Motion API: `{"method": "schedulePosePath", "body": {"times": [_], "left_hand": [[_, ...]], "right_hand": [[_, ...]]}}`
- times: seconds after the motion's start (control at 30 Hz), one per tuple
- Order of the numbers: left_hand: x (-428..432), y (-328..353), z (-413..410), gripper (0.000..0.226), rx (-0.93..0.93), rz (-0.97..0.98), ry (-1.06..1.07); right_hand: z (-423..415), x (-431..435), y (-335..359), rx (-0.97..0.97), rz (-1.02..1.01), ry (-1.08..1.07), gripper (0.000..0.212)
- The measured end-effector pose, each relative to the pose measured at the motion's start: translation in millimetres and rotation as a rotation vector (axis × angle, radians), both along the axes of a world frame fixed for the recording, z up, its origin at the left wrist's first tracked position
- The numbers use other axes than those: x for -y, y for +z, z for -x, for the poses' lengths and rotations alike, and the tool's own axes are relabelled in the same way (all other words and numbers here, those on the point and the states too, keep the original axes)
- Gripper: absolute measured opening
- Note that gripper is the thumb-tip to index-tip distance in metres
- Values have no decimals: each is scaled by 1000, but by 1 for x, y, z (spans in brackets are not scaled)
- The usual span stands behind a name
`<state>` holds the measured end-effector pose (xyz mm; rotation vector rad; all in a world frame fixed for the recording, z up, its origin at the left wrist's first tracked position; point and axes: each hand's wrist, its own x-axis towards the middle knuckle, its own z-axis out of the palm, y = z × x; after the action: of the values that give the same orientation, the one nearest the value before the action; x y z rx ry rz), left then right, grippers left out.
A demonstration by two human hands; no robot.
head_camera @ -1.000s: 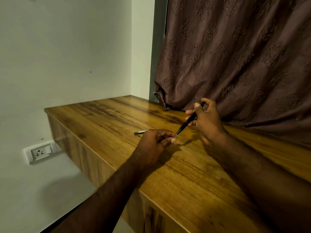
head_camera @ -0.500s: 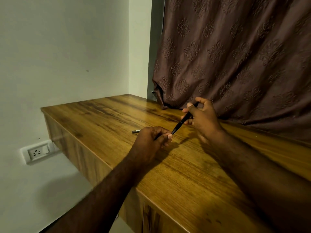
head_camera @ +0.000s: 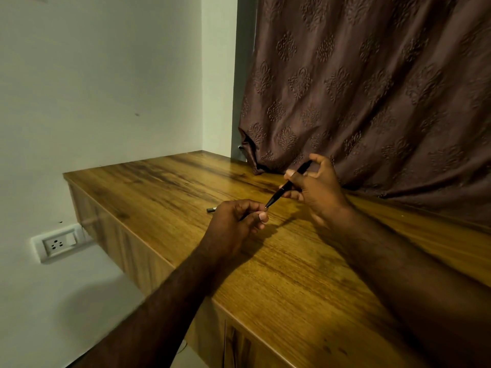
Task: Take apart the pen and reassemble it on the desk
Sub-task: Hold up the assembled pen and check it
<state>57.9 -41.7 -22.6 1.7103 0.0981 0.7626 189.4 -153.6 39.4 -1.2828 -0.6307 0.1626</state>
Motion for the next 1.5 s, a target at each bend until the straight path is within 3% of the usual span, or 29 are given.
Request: {"method": "schedulePosePath", "body": {"times": [0.3, 1.23, 1.5], "left_hand": [[2, 4, 0, 16, -3, 69, -52], [0, 2, 0, 18, -9, 92, -112], [1, 1, 2, 15, 23, 93, -123]], "right_hand": [[-5, -3, -6, 43, 9, -64, 46], [-7, -3, -5, 39, -30, -79, 64], [-5, -5, -7, 45, -24, -90, 56]]}}
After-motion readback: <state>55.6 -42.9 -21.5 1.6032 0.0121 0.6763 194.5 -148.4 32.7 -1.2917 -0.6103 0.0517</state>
